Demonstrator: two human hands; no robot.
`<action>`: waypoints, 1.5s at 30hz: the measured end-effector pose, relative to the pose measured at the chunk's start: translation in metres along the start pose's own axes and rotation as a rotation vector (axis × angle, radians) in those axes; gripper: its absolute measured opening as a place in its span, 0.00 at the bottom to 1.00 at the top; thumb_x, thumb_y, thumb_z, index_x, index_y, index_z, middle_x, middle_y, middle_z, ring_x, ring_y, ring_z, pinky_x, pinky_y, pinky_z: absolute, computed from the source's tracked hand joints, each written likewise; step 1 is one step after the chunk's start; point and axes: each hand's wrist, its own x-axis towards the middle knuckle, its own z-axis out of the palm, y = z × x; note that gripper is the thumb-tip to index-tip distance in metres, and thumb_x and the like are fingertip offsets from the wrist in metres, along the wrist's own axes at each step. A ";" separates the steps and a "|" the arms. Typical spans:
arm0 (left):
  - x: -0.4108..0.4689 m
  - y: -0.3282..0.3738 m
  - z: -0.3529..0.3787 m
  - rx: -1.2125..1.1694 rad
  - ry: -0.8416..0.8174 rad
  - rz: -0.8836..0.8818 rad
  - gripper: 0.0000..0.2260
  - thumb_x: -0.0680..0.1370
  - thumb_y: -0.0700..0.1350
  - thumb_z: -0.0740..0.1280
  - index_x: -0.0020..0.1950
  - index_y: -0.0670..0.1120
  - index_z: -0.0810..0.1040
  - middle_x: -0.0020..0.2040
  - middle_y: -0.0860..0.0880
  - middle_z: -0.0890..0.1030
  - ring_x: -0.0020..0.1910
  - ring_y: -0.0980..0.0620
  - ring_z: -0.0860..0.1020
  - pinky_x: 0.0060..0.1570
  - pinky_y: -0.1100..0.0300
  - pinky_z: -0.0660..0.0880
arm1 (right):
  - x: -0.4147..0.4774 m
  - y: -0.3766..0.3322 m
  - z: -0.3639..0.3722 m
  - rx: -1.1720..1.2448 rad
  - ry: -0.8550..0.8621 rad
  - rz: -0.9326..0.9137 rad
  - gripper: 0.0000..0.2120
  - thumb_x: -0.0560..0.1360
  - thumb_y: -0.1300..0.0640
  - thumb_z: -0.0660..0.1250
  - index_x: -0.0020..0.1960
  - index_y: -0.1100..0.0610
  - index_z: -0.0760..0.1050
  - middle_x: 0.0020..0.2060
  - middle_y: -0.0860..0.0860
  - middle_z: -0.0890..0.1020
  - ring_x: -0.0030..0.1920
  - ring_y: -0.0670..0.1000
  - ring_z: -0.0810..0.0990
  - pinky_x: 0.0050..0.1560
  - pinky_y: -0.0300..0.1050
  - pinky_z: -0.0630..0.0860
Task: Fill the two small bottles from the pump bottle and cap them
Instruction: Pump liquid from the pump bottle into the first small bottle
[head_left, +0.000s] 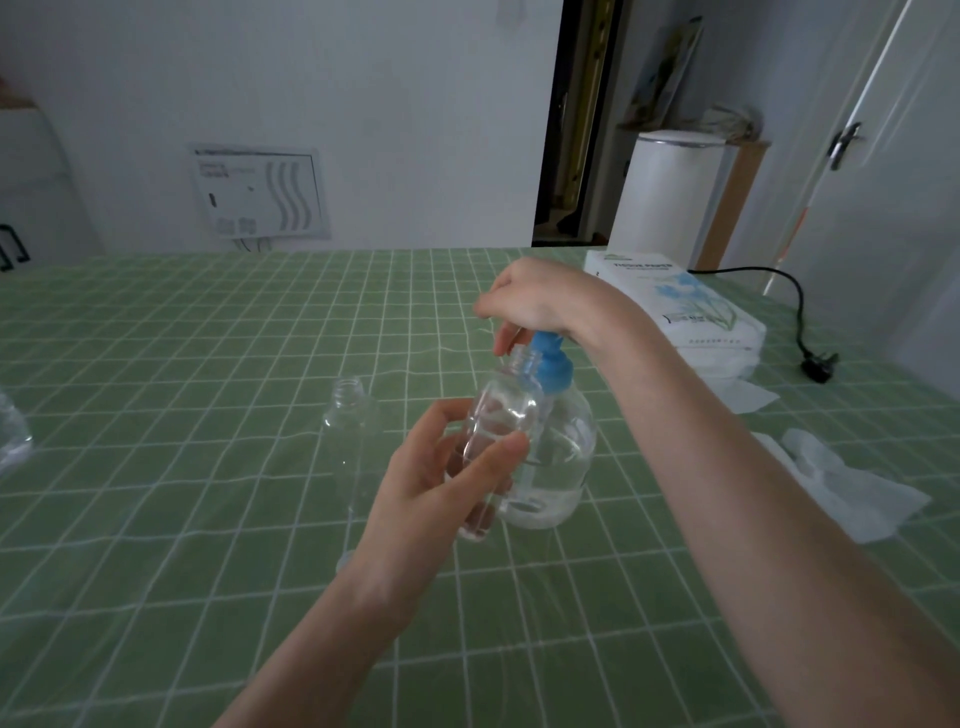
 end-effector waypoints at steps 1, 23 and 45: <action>0.000 0.000 0.000 0.006 -0.003 0.003 0.10 0.68 0.52 0.69 0.48 0.54 0.78 0.37 0.48 0.81 0.34 0.52 0.75 0.29 0.67 0.72 | 0.000 0.000 0.000 0.006 -0.003 0.000 0.16 0.78 0.54 0.60 0.62 0.62 0.73 0.45 0.56 0.85 0.47 0.53 0.84 0.40 0.42 0.76; 0.002 0.008 0.005 -0.001 -0.003 -0.035 0.10 0.68 0.52 0.70 0.47 0.53 0.78 0.40 0.47 0.83 0.35 0.56 0.78 0.29 0.67 0.72 | 0.001 0.002 0.000 -0.047 -0.004 -0.018 0.17 0.78 0.53 0.60 0.62 0.61 0.74 0.49 0.56 0.84 0.48 0.54 0.82 0.48 0.45 0.71; -0.002 0.003 0.005 -0.001 0.013 -0.024 0.09 0.68 0.52 0.70 0.47 0.52 0.78 0.40 0.45 0.81 0.35 0.49 0.74 0.28 0.65 0.71 | -0.004 0.004 0.007 -0.029 -0.012 -0.003 0.18 0.79 0.54 0.59 0.66 0.61 0.73 0.52 0.57 0.83 0.54 0.56 0.81 0.54 0.48 0.71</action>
